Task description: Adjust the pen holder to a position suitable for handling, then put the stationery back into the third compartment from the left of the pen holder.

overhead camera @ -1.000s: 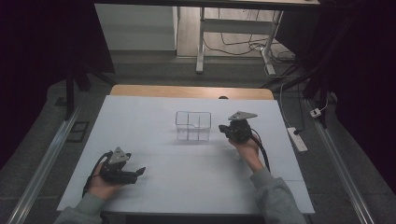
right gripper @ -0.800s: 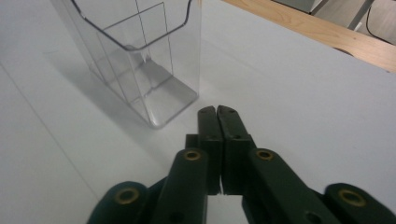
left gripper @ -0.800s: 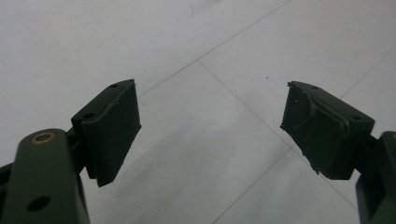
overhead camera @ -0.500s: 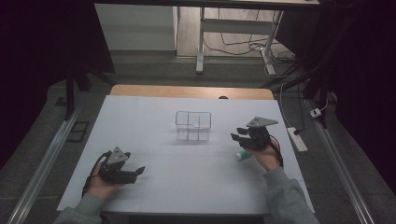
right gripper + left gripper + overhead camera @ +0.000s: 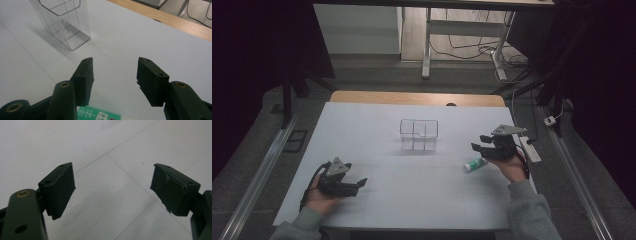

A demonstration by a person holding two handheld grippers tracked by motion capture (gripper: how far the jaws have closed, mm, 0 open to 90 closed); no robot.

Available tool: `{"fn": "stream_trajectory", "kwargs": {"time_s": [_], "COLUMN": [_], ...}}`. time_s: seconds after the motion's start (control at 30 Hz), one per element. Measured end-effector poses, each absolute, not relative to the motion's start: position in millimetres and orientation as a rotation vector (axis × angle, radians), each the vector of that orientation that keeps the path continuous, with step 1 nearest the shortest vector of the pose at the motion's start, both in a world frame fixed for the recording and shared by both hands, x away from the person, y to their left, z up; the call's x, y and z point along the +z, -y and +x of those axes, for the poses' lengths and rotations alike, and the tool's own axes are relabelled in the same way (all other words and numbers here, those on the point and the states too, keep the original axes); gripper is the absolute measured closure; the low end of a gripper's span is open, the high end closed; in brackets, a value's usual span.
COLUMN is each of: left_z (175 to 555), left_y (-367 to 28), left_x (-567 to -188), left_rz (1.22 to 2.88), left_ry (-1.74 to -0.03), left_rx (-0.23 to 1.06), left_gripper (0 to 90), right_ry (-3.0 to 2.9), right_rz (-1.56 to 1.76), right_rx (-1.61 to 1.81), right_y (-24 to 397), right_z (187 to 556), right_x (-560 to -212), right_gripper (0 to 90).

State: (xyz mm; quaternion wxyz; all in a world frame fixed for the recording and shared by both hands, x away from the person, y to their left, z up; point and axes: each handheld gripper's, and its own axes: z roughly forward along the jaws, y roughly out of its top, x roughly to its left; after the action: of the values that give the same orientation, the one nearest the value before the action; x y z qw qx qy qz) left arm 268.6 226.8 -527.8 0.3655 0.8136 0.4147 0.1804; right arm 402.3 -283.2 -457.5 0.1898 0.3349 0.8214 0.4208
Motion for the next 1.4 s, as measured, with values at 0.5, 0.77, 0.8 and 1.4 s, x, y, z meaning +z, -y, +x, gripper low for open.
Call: {"fn": "stream_trajectory", "kwargs": {"time_s": [0.5,0.77,0.8,1.4], "left_z": [268,268,268,266], "left_y": [-226,-226,-226,-226], "left_x": [-528,-529,-529,-528], "left_rz": [2.100,2.106,2.107,2.108], "left_ry": [-1.062,-1.059,-1.059,-1.060], "left_rx": [0.469,0.468,0.469,0.476], "left_gripper": [18.8,18.8,18.8,19.0], "right_ry": [-2.262,-2.232,-2.228,-2.245], "right_rz": [1.061,1.143,1.156,1.223], "right_rx": [1.086,1.066,1.063,0.956], "right_y": [314,333,335,345], "right_z": [397,404,404,413], "right_x": [-460,-464,-465,-478], "right_gripper": [46.3,46.4,46.5,57.2]}}
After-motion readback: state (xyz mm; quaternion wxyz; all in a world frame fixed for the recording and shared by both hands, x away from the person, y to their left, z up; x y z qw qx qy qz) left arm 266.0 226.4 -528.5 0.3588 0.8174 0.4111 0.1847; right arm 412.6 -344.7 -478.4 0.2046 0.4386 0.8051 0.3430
